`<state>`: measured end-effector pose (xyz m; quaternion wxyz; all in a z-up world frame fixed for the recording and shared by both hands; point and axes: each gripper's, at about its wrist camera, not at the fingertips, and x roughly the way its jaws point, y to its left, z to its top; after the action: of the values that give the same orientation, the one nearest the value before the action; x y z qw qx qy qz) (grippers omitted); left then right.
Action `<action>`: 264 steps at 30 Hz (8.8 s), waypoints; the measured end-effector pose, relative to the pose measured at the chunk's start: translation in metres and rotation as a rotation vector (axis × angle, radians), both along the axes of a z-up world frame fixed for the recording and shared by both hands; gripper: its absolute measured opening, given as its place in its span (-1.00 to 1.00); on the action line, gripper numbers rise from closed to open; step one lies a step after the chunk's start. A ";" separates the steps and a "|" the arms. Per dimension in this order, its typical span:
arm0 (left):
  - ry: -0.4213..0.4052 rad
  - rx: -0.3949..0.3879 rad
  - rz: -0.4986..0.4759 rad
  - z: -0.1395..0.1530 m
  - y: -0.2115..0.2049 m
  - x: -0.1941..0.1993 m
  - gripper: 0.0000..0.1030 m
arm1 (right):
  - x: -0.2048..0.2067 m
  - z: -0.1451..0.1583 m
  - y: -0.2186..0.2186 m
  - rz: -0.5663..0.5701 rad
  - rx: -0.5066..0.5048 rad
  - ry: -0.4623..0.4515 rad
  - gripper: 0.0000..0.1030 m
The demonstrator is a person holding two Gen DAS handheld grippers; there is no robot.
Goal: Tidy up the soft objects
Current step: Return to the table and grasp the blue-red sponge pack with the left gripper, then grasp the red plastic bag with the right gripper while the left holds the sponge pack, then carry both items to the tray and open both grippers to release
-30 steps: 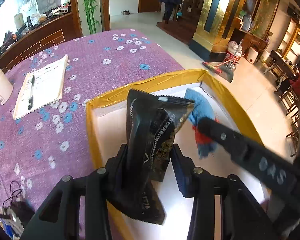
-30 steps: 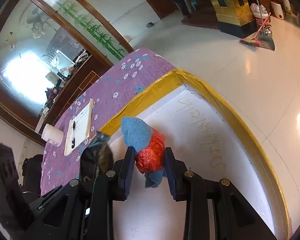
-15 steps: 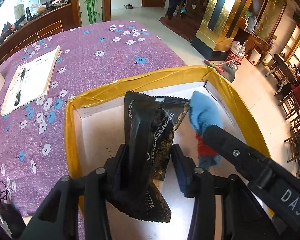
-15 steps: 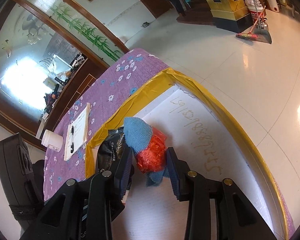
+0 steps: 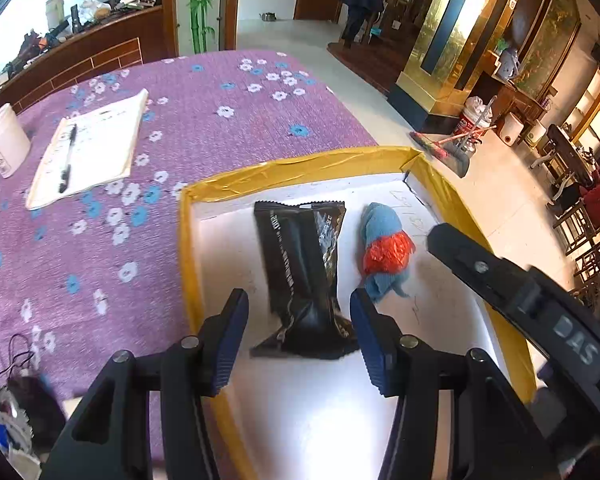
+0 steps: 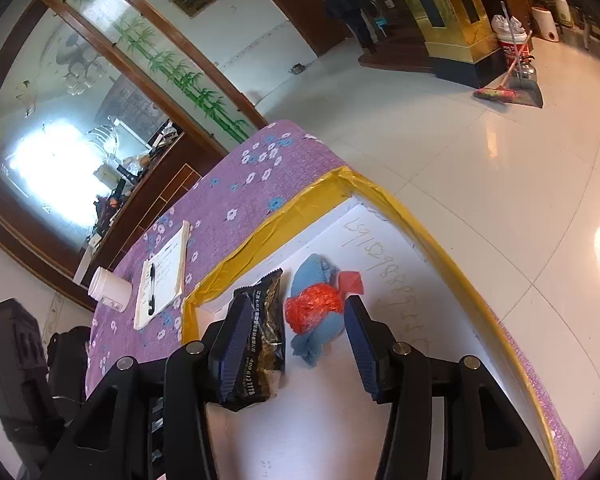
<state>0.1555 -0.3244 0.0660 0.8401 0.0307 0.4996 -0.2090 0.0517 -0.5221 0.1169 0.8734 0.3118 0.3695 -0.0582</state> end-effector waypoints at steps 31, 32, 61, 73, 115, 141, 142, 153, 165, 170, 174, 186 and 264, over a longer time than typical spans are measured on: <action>-0.378 -0.031 0.019 0.006 0.238 -0.237 0.39 | -0.136 0.014 0.209 0.514 -0.197 -0.217 0.29; -0.383 -0.029 0.028 0.005 0.247 -0.238 0.39 | -0.139 0.012 0.218 0.537 -0.201 -0.221 0.29; -0.246 -0.190 0.109 -0.025 0.343 -0.212 0.53 | -0.162 -0.039 0.278 0.770 -0.254 -0.014 0.42; -0.214 -0.141 0.002 -0.030 0.325 -0.214 0.57 | -0.149 -0.057 0.288 0.794 -0.278 0.028 -0.26; -0.262 -0.021 0.035 -0.022 0.292 -0.225 -0.15 | -0.167 -0.036 0.262 0.771 -0.147 -0.164 -0.26; -0.284 0.009 0.075 -0.020 0.284 -0.225 -0.15 | -0.164 -0.038 0.266 0.692 -0.246 -0.107 -0.26; -0.290 0.009 0.073 -0.019 0.284 -0.226 -0.15 | -0.164 -0.038 0.266 0.679 -0.262 -0.101 -0.26; -0.336 0.007 0.068 -0.006 0.283 -0.236 -0.15 | -0.182 -0.018 0.277 0.604 -0.525 -0.143 -0.26; -0.349 0.005 0.054 -0.002 0.279 -0.240 -0.15 | -0.191 -0.005 0.277 0.530 -0.668 -0.179 -0.26; -0.350 0.007 0.051 -0.001 0.278 -0.241 -0.15 | -0.193 -0.003 0.277 0.505 -0.708 -0.188 -0.26; -0.348 0.008 0.048 0.000 0.276 -0.241 -0.15 | -0.195 -0.002 0.277 0.493 -0.723 -0.189 -0.26; -0.352 0.007 0.036 0.000 0.271 -0.240 -0.15 | -0.195 -0.003 0.275 0.483 -0.732 -0.185 -0.26; -0.224 0.032 -0.232 -0.036 0.018 -0.132 0.03 | -0.094 -0.007 0.051 0.049 -0.472 0.017 0.12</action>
<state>0.0238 -0.3066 0.0302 0.8602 0.1247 0.3993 -0.2917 -0.0420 -0.4712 0.1101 0.9201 0.0895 0.3606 -0.1242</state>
